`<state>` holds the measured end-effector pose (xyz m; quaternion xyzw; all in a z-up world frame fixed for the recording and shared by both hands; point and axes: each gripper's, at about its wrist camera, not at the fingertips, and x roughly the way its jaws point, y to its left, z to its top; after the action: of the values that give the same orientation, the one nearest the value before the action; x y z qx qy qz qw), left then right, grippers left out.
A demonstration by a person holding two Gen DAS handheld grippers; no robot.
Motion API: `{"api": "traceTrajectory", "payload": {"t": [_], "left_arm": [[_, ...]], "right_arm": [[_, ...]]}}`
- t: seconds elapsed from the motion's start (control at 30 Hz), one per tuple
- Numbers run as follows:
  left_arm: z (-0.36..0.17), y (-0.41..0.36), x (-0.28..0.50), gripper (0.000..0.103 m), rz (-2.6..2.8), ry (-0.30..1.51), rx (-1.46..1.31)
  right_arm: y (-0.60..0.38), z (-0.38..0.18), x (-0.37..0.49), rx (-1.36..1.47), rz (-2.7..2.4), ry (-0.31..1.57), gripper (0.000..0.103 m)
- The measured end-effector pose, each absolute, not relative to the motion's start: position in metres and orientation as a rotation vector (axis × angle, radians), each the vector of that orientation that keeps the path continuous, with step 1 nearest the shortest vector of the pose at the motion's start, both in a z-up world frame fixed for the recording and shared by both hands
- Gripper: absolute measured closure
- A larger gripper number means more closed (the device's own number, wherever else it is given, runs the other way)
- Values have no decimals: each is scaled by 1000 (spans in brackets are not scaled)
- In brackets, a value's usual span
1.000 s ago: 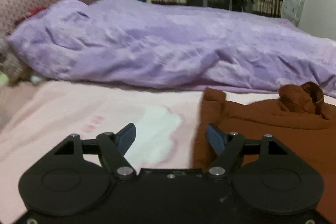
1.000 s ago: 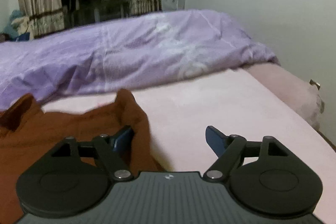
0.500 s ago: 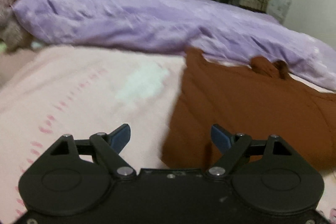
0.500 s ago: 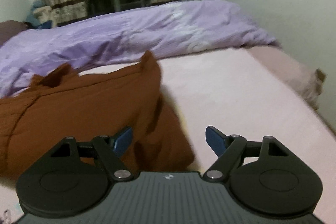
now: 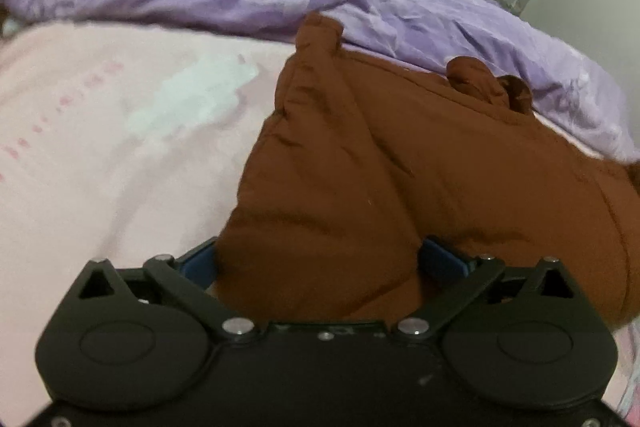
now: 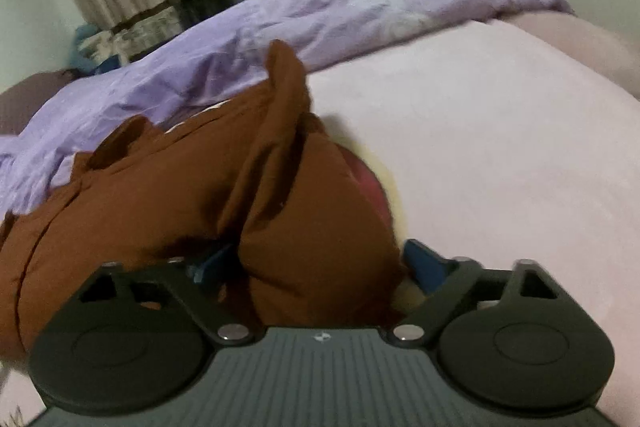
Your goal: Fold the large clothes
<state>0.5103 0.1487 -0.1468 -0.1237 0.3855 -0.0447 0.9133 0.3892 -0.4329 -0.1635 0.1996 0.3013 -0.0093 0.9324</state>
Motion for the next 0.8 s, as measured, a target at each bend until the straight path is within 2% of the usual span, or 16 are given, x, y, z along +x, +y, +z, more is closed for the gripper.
{"api": "traceTrajectory", "payload": {"t": [0.03, 0.07, 0.1, 0.13, 0.2, 0.37, 0.43, 0.5, 0.6, 0.7, 0.73, 0.77, 0.8], "left_arm": [[-150, 150, 512, 19, -92, 782, -278], [-150, 149, 511, 33, -96, 767, -300], [-147, 149, 509, 57, -90, 748, -322], [-140, 145, 505, 74, -81, 722, -321], [-121, 137, 494, 84, -48, 679, -265], [-57, 157, 417, 86, -86, 499, -395], [-36, 159, 369, 87, -68, 438, -363], [-27, 165, 326, 86, -60, 416, -357], [-44, 173, 282, 85, -90, 504, -380], [-101, 166, 280, 81, -65, 691, -297], [-125, 165, 285, 70, -40, 754, -290], [-143, 165, 287, 65, -29, 766, -294], [-149, 167, 287, 57, -14, 749, -313]], "right_arm": [[-435, -164, 392, 483, 21, 624, 66], [-437, -164, 394, 540, 16, 624, 68], [-437, -161, 395, 545, 0, 628, 72], [-434, -156, 393, 523, -11, 624, 74], [-429, -140, 381, 491, -34, 599, 78], [-428, -85, 315, 500, 34, 484, 82], [-416, -68, 275, 429, 5, 465, 82], [-419, -63, 232, 479, 9, 445, 82], [-429, -87, 181, 578, 1, 474, 81], [-435, -142, 169, 629, -68, 594, 74], [-438, -166, 170, 665, -90, 640, 69], [-441, -187, 169, 711, -87, 642, 63], [-444, -194, 164, 761, -79, 574, 59]]}}
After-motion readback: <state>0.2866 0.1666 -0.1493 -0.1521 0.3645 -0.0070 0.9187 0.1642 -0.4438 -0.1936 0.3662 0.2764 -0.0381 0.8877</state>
